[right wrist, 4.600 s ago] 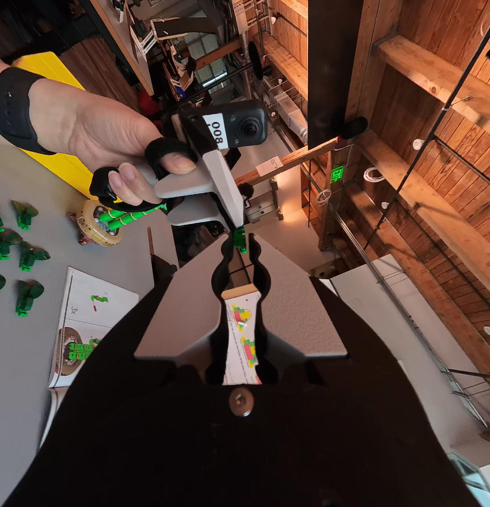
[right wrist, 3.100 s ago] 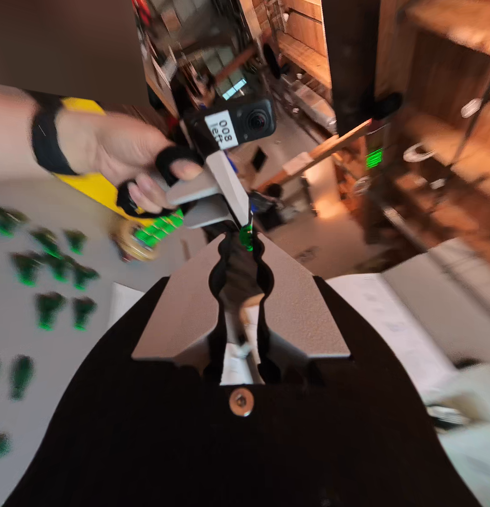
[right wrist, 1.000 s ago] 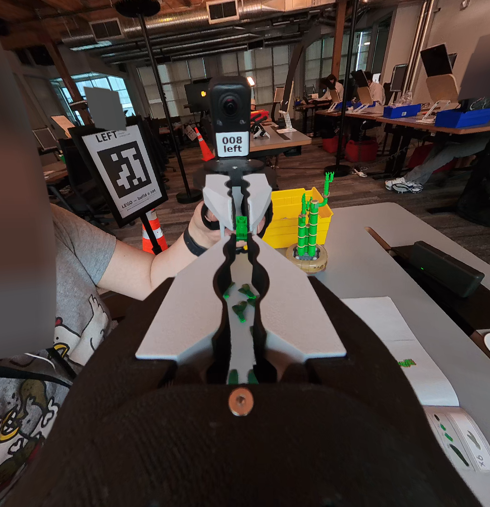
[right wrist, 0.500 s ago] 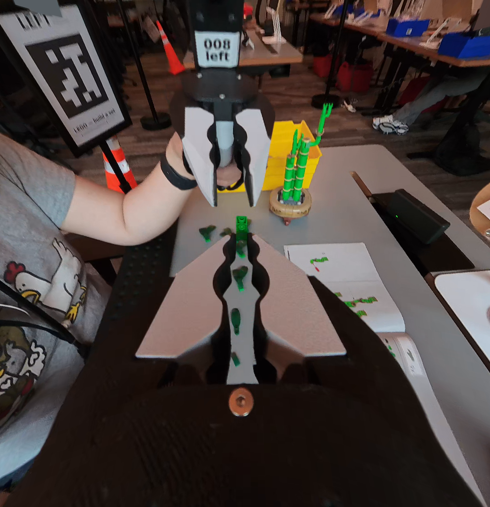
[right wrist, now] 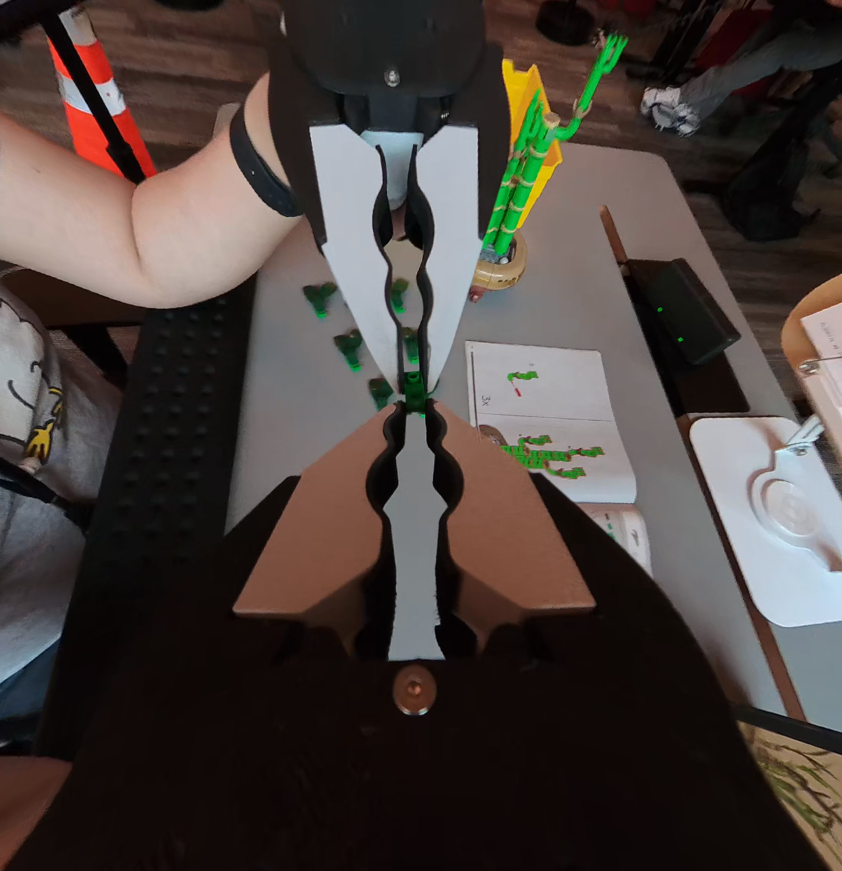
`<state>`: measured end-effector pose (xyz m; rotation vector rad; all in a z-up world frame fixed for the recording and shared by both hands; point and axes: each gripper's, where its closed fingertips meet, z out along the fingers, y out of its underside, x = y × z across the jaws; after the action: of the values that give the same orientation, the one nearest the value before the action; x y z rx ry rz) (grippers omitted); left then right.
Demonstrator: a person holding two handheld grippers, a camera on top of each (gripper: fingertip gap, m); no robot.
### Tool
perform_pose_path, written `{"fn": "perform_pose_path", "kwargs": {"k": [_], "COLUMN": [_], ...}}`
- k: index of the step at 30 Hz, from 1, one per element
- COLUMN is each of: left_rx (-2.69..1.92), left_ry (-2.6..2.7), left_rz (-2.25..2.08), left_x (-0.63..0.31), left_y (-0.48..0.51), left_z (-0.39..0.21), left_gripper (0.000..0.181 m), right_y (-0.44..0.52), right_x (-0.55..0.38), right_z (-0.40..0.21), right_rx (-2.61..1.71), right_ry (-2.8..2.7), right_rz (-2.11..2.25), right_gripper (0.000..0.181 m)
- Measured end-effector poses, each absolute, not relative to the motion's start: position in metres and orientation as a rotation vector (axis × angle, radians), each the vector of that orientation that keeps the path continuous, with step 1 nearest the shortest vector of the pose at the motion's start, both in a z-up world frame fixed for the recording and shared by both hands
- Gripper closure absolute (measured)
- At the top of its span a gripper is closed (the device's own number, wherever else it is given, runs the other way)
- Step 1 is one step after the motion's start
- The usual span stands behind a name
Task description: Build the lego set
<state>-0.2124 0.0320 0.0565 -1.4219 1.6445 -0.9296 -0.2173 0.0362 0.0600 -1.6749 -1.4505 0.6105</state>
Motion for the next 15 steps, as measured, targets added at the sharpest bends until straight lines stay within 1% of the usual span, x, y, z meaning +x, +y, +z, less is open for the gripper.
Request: {"fn": "perform_pose_path", "kwargs": {"k": [2, 3, 5, 7, 9, 12, 15], "left_rx": [-1.372, -1.342, -1.286, -1.224, -1.142, -1.039, -1.03], "left_ry": [1.601, 1.579, 1.506, 1.377, 1.245, 1.078, 1.027], "left_rz": [-1.009, -1.079, -1.198, -1.291, -1.422, -1.556, -1.521], "left_x": [-0.212, -0.212, -0.214, -0.217, -0.222, -0.23, -0.228], "left_y": [0.028, 0.023, 0.02, 0.025, 0.026, 0.03, 0.035], "left_z": [0.07, 0.079, 0.097, 0.119, 0.142, 0.167, 0.17], "left_gripper": [0.175, 0.175, 0.175, 0.175, 0.176, 0.176, 0.176], "right_y": [0.032, 0.029, 0.028, 0.022, 0.006, -0.015, -0.002], "right_x": [-0.217, -0.216, -0.213, -0.21, -0.205, -0.182, -0.167], "right_z": [0.075, 0.084, 0.111, 0.148, 0.194, 0.24, 0.245], "right_rx": [-1.615, -1.584, -1.48, -1.282, -1.014, -0.685, -0.578], "right_ry": [-1.42, -1.396, -1.313, -1.216, -1.064, -0.821, -0.634], "right_rz": [0.622, 0.633, 0.596, 0.587, 0.679, 0.944, 1.106], "right_gripper": [0.175, 0.171, 0.157, 0.149, 0.143, 0.15, 0.155]}}
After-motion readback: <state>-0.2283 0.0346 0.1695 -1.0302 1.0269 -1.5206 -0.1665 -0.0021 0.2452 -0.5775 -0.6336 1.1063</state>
